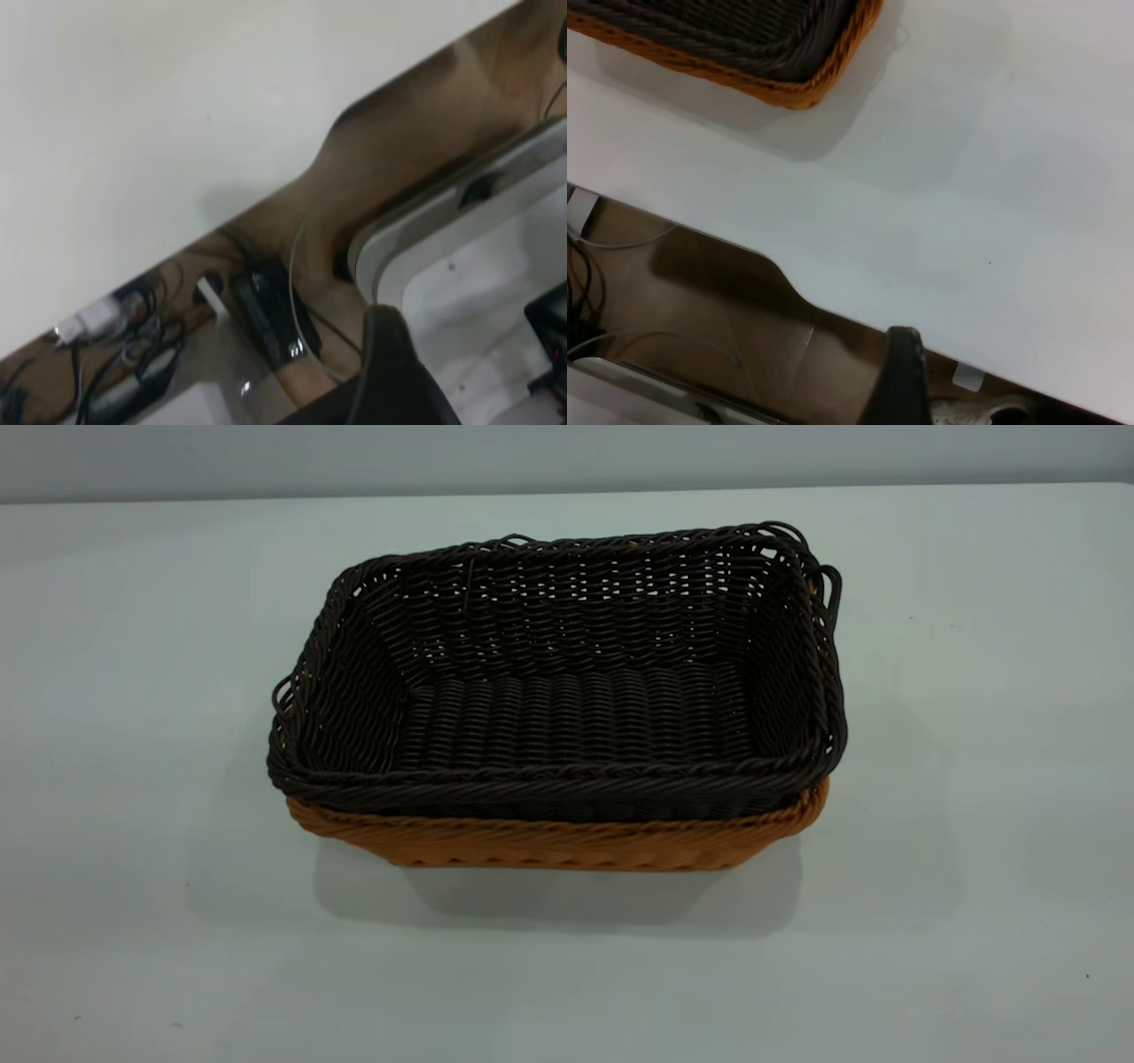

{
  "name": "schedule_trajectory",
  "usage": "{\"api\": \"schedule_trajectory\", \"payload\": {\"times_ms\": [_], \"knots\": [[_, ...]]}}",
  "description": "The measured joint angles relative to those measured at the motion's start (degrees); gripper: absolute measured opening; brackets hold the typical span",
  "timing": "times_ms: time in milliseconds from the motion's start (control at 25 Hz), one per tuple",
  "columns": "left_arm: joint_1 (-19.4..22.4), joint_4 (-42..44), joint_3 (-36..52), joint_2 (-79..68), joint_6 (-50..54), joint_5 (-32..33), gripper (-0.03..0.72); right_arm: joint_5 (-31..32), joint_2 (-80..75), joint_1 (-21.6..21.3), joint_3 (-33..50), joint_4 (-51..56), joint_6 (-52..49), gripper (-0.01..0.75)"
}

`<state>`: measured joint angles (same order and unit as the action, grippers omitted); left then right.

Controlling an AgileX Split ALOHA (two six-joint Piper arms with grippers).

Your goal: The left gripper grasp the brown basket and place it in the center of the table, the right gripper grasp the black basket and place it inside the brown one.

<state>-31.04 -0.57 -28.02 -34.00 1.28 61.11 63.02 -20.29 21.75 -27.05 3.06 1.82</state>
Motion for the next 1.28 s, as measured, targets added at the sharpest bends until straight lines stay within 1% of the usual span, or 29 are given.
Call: {"api": "schedule_trajectory", "payload": {"times_ms": [200, 280, 360, 400, 520, 560, 640, 760, 880, 1000, 1120, 1280], "knots": [[0.0, 0.0, 0.0, 6.47, -0.05, 0.17, 0.433, 0.0, 0.59, -0.49, 0.0, 0.0, 0.0, 0.573], [0.0, 0.0, 0.0, 8.92, -0.05, 0.41, 0.433, 0.0, 1.8, -2.94, 0.0, 0.36, 0.0, 0.573], [1.58, -0.23, 0.0, 11.12, -0.11, 0.71, 0.433, 0.0, 3.66, -7.28, 0.0, 0.47, 0.0, 0.573], [3.39, -0.36, 0.0, 11.78, -0.11, 0.83, 0.433, 0.0, 5.04, -9.8, 0.0, 0.47, 0.0, 0.573], [10.52, -0.36, 0.0, 13.42, -0.05, 1.01, 0.433, 0.0, 10.42, -16.21, 0.0, 0.54, 0.0, 0.573], [13.27, -0.36, 0.0, 13.95, -0.05, 1.01, 0.433, 0.05, 12.38, -17.69, 0.0, 0.54, 0.0, 0.573], [17.94, -0.3, 0.0, 15.69, -0.1, 1.07, 0.433, 0.18, 17.23, -19.31, 0.0, 0.54, 0.0, 0.573], [22.42, -0.23, 0.0, 18.86, -0.1, 1.07, 0.433, 0.68, 21.15, -19.82, 0.0, 0.54, 0.0, 0.573], [24.68, -0.23, 0.0, 22.95, -0.1, 1.28, 0.433, 0.85, 21.2, -19.82, 0.0, 0.55, 0.0, 0.573], [25.66, -0.23, 0.0, 27.85, -0.1, 1.5, 0.433, 0.9, 21.2, -19.82, 0.0, 0.6, 0.0, 0.573], [25.74, -0.19, 0.0, 33.27, -0.1, 1.73, 0.433, 0.9, 21.2, -19.82, 0.0, 0.6, 0.0, 0.573], [25.97, -0.19, 0.0, 35.03, -0.1, 2.35, 0.433, 0.9, 21.2, -19.82, 0.0, 0.6, -0.06, 0.573]]}}
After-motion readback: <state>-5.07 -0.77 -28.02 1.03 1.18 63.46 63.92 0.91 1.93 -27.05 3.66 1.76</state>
